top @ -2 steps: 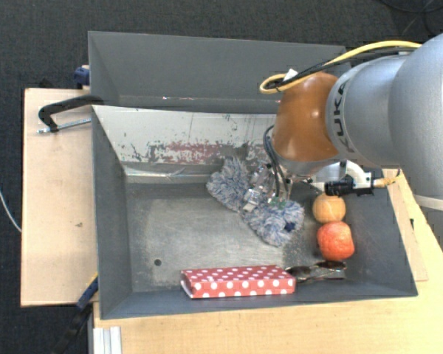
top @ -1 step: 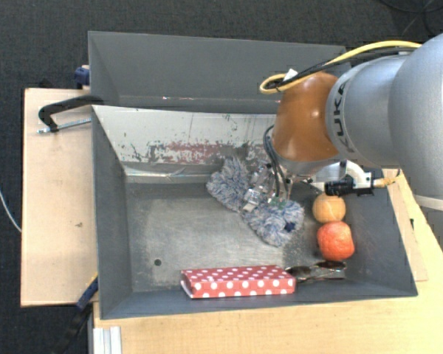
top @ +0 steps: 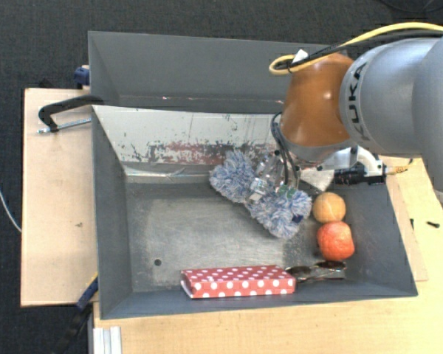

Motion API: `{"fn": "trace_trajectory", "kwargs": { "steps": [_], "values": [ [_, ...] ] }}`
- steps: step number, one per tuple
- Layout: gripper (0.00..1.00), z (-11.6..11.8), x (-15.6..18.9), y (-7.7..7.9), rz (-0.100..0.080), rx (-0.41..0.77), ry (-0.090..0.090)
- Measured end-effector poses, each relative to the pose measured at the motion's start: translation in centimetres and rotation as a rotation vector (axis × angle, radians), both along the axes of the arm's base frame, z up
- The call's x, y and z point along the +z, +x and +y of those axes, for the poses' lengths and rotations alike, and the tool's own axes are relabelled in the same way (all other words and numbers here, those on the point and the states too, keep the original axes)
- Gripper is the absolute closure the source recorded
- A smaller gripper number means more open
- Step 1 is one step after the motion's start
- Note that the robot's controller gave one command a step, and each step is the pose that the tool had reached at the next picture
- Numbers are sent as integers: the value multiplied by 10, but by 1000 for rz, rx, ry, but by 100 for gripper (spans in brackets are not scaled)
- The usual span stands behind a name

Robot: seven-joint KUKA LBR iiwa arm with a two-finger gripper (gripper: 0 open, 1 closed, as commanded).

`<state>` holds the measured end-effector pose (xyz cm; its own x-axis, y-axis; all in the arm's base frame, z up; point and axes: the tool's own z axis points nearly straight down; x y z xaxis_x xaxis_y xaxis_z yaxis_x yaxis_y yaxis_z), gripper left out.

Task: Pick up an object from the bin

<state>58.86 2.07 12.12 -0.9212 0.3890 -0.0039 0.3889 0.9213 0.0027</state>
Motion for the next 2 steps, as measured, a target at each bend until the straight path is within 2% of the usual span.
{"fn": "trace_trajectory", "kwargs": {
  "steps": [1, 2],
  "values": [
    [100, 0, 7, 3, -6, 0, 0],
    [100, 0, 9, 1, 0, 0, 0]
  ]
}}
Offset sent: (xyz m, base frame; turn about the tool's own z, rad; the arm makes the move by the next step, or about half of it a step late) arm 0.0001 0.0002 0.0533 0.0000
